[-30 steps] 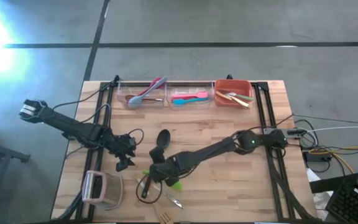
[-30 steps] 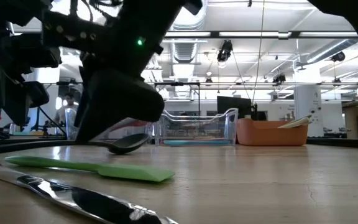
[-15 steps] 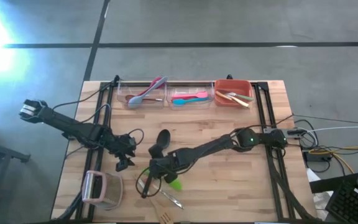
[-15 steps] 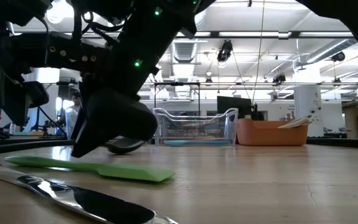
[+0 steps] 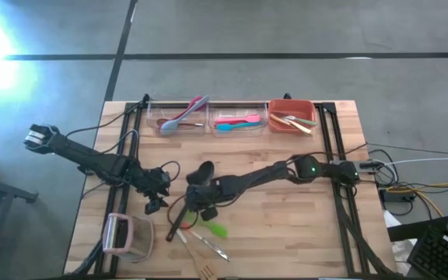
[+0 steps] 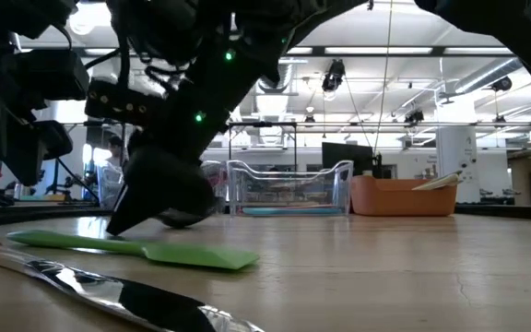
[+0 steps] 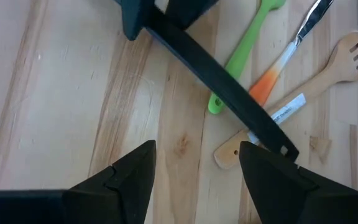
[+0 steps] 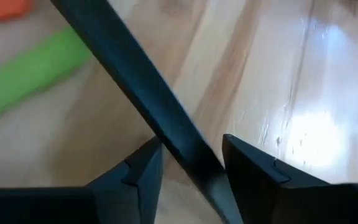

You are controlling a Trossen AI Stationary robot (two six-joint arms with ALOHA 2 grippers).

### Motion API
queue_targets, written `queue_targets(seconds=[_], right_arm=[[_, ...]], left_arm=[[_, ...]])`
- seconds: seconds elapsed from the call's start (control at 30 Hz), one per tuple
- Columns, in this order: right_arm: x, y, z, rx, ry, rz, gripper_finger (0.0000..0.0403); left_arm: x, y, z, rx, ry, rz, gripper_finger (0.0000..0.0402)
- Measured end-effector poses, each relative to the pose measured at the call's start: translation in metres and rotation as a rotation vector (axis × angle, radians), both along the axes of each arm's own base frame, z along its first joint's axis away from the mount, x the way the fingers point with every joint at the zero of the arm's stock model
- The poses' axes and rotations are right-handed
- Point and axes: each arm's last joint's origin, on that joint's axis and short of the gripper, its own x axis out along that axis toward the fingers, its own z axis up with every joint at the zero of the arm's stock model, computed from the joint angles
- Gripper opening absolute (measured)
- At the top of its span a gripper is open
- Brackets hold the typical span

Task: Pick & Place Kitchen Items
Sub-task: Put the black serving spoon into the left transparent bin

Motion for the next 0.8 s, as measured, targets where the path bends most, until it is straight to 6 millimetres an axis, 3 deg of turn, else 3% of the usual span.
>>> queue_targets(seconds=[0.23, 0.43, 0.8], right_arm=[[0.0, -0.012, -0.007, 0.057, -0.02, -0.062, 0.0096], [0.0, -0.017, -0.005, 0.106, -0.014, -0.139, 0.002], [-0.003, -0.016, 0.013, 0.116, 0.104, -0.183, 0.0013]], left_arm=[[0.0, 0.0, 0.0, -0.001, 0.001, 0.003, 0.0234], [0.0, 0.0, 0.0, -0.002, 0.001, 0.004, 0.0234], [0.0, 0.0, 0.0, -0.002, 0.001, 0.004, 0.0234]])
